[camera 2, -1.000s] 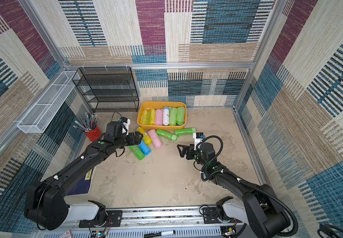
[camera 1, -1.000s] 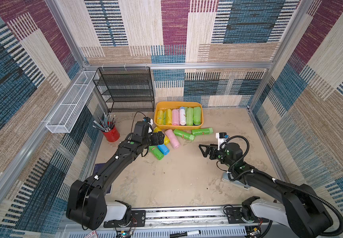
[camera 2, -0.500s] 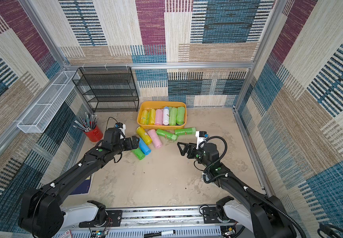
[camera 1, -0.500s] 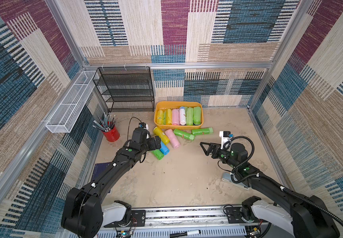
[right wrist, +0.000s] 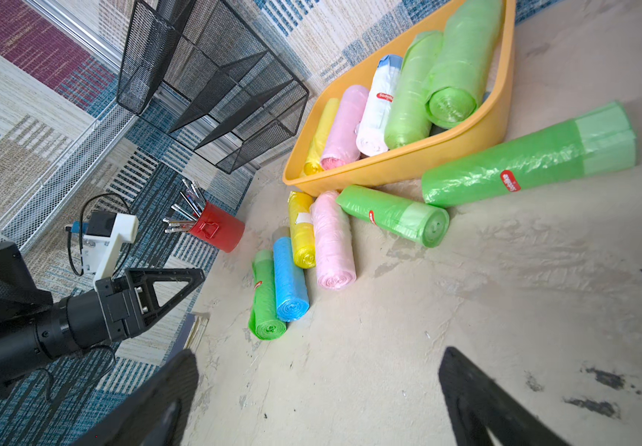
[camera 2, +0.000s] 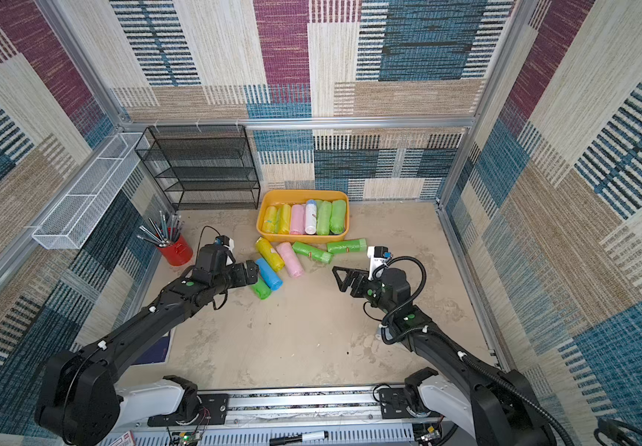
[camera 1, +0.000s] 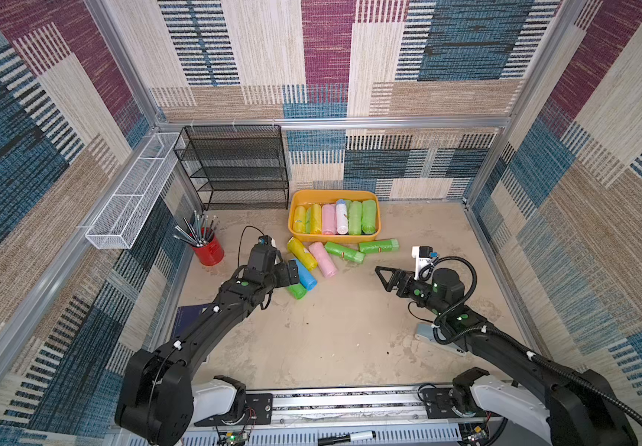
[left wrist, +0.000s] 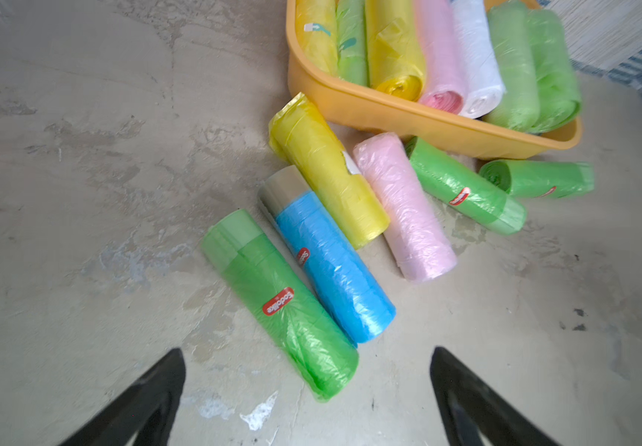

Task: Put the roll of trash bags into the storage box
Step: Pick up the roll of trash bags from the center of the board.

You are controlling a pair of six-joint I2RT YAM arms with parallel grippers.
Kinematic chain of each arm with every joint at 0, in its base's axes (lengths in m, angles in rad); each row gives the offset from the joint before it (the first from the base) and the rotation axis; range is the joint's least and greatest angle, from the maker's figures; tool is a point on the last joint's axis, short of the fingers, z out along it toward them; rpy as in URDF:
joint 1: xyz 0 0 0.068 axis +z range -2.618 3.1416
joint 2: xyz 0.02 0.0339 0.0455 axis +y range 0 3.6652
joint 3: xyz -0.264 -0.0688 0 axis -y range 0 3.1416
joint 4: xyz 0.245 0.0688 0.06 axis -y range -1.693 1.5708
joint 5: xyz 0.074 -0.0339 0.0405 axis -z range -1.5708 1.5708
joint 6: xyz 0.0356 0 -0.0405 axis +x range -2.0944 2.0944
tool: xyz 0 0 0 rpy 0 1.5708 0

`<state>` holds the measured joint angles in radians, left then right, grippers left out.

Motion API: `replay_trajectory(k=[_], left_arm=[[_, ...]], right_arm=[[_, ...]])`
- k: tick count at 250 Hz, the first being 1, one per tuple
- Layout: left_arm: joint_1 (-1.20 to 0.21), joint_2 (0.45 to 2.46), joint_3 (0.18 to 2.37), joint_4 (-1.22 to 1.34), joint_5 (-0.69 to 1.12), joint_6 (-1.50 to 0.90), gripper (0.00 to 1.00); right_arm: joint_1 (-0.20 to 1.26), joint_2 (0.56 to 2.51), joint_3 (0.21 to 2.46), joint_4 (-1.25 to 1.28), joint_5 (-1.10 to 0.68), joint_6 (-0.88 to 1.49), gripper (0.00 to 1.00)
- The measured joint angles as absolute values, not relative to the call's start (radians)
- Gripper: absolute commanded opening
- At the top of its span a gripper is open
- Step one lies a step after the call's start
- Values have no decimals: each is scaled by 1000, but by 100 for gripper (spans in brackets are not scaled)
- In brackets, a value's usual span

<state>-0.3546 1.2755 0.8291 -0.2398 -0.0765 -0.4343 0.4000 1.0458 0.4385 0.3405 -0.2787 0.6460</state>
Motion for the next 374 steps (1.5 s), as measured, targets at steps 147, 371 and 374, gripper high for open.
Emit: replay_trajectory(k=[147, 371, 374], left_arm=[[-321, 1483, 849, -285, -125, -446, 89], [-238, 1724, 938, -159, 111, -568, 62], [-238, 1727, 939, -157, 111, -568, 61]], right_arm=[[400, 1131, 487, 328, -278, 654, 99], [400, 1215, 504, 329, -307, 706, 99], [400, 1215, 504, 329, -307, 706, 99]])
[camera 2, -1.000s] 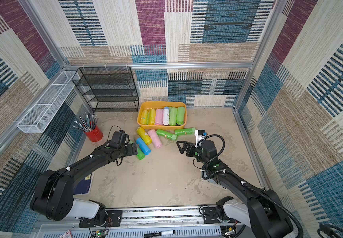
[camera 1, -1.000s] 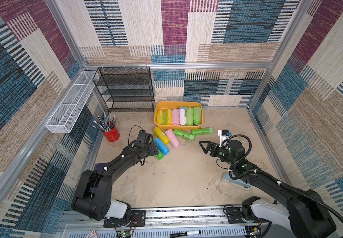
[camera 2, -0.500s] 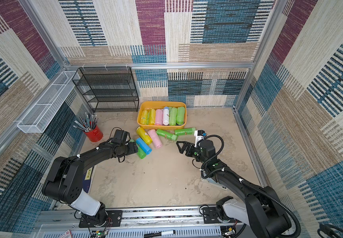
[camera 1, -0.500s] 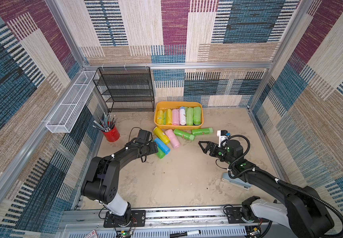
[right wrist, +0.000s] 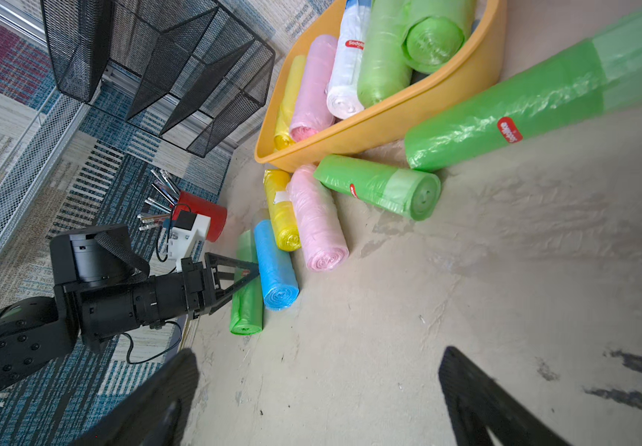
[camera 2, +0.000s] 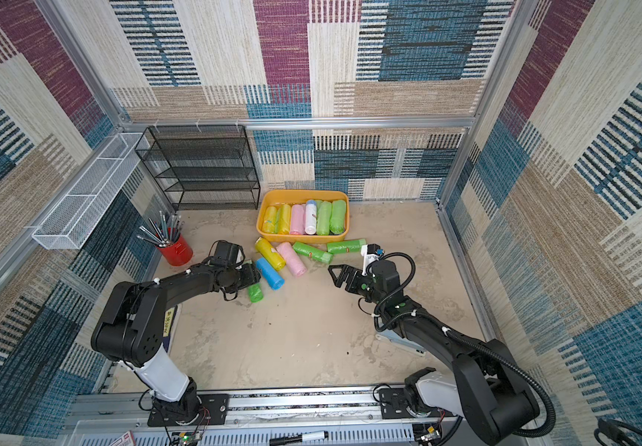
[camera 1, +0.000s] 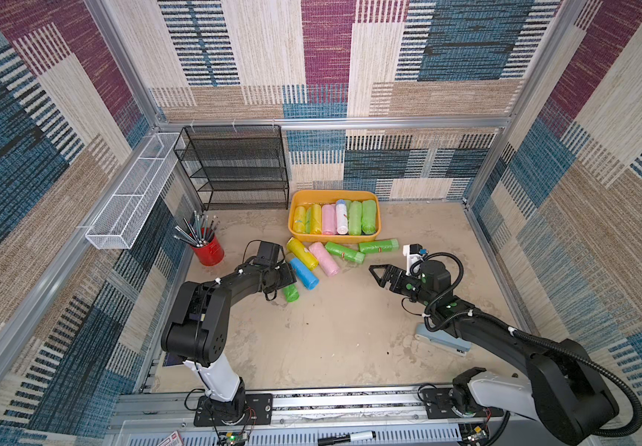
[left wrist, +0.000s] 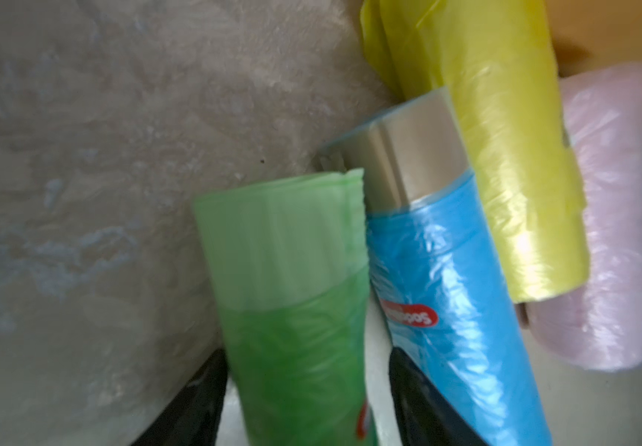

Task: Put the roll of trash bags into the storage box
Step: Pick up the roll of trash bags from the center of the board.

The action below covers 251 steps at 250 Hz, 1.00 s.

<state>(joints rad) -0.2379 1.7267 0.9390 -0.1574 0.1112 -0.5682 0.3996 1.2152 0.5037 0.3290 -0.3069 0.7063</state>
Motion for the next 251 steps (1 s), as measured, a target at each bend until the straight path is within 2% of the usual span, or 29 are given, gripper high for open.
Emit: replay_trajectory(k=[48, 111, 189, 231, 242, 251], left_arm=[[-234, 1736, 939, -145, 125, -566, 41], [-236, 1689, 933, -208, 149, -556, 25], [-238, 1551, 933, -243, 192, -541, 20], [-238, 1530, 942, -256, 205, -530, 11], [-238, 1530, 948, -260, 215, -528, 0], [-238, 1530, 954, -261, 216, -527, 0]], right_arm=[[400, 1226, 506, 331, -316, 713, 99], [400, 1230, 508, 338, -335, 726, 99], [400, 1293, 522, 386, -382, 762, 99], [400, 1329, 541, 419, -419, 786, 99], [400, 1332, 542, 426, -424, 792, 99], [400, 1333, 542, 427, -428, 796, 99]])
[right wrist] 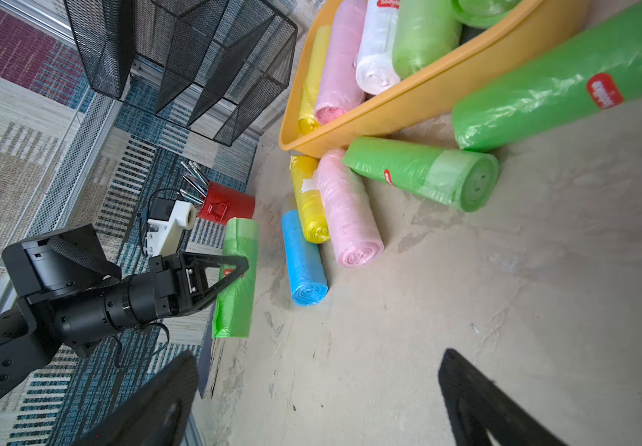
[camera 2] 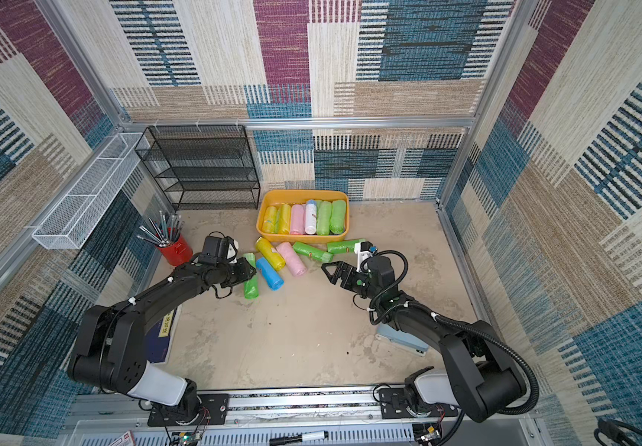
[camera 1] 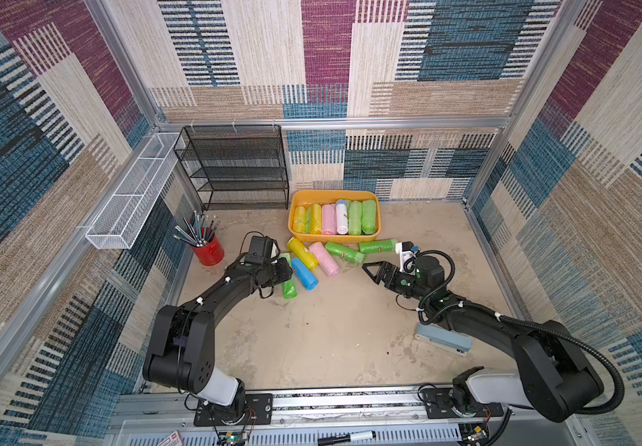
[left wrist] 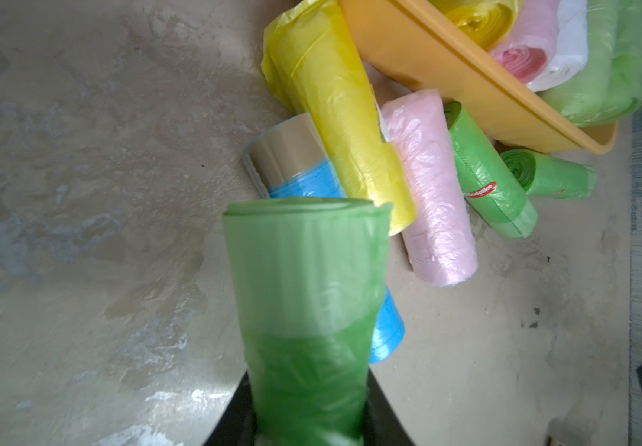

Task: Put the roll of trash bags into the storage box
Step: Pick up the roll of trash bags from the center of the board, then place the roll of trash bags in the storage box.

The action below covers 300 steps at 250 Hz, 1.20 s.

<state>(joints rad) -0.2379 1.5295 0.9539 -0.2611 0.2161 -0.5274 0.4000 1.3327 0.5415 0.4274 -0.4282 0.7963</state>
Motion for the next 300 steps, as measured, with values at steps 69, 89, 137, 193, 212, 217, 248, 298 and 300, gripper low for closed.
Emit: replay_trajectory(k=[69, 89, 137, 193, 212, 217, 248, 298, 300], left_arm=[[-241, 1537, 1017, -269, 229, -527, 0], [-245, 1557, 1053, -273, 231, -527, 0], [-268, 1650, 1176, -286, 239, -527, 0], [-300, 1754, 1324, -320, 238, -505, 0], [-302, 1788, 1379, -336, 233, -488, 0], [-302, 1798, 1396, -342, 230, -482, 0], [-307, 1853, 1496, -370, 212, -458, 0], [-310, 1958, 1680, -418, 184, -409, 0], [-310, 1962, 1686, -421, 184, -408, 0]], right_arm=[[400, 1317, 531, 434, -438, 810, 99], [400, 1306, 511, 446, -438, 814, 99], [400, 1305, 501, 453, -441, 818, 99], [400, 1300, 501, 451, -443, 809, 99], [400, 1298, 501, 451, -442, 806, 99], [400, 1298, 501, 451, -442, 806, 99], [400, 1298, 501, 451, -441, 802, 99], [400, 1303, 496, 450, -441, 802, 99], [400, 1303, 496, 450, -441, 802, 99]])
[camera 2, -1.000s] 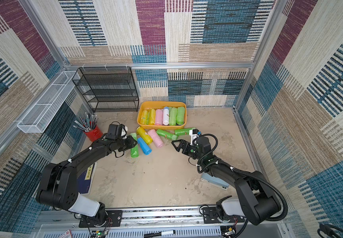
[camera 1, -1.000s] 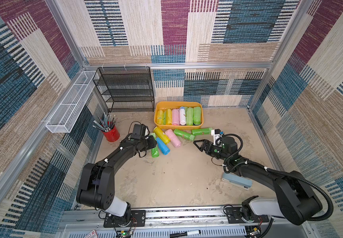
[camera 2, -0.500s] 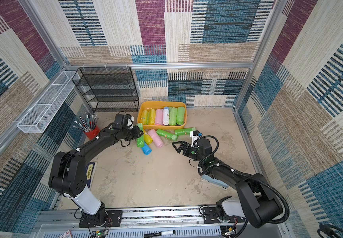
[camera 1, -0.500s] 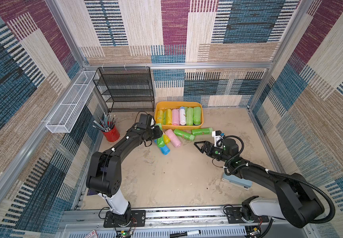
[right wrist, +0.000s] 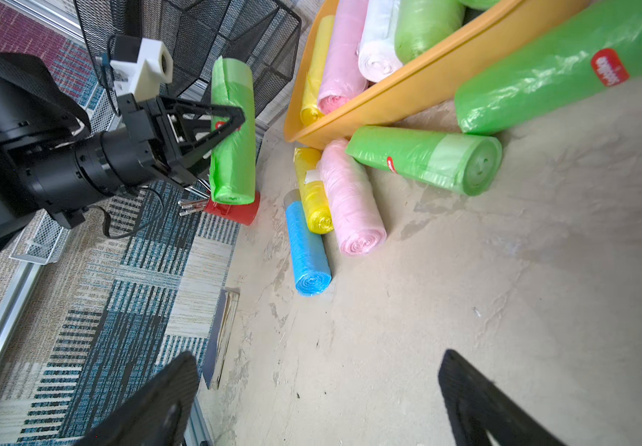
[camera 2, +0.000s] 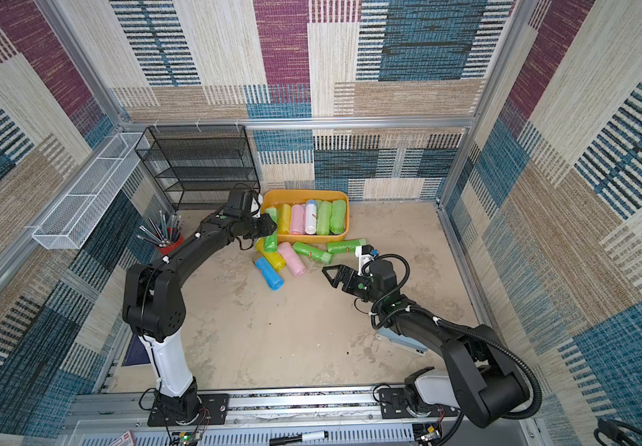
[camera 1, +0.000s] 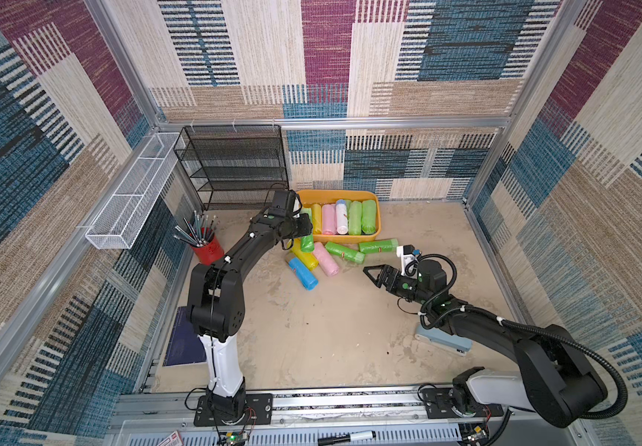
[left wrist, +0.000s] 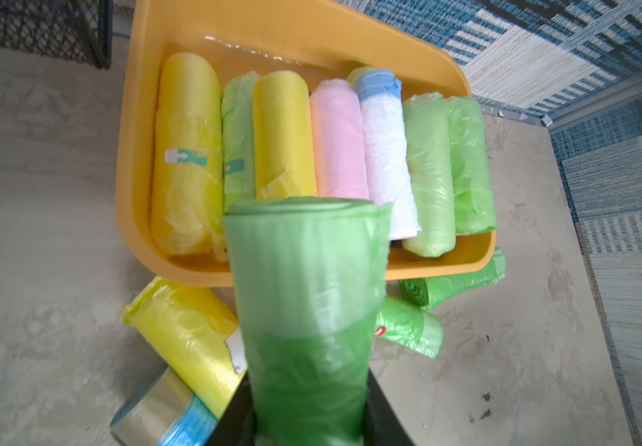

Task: Put the roll of trash bags into the storage box
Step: Place the roll of trash bags in the storage box.

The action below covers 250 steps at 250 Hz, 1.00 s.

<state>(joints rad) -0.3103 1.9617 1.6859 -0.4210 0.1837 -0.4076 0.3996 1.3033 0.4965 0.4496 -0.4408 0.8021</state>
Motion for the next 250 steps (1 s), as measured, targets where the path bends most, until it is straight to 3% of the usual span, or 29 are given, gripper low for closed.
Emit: replay_trajectory(k=[217, 233, 250], left_arm=[[-310, 2403, 2306, -659, 22, -257, 0], [-310, 2426, 2336, -670, 4, -251, 4], [-310, 2448, 2362, -678, 0, -247, 17]], right_arm=[[399, 1365, 494, 473, -442, 789, 99], [399, 1369, 500, 473, -445, 781, 99], [399, 1370, 506, 472, -445, 770, 99]])
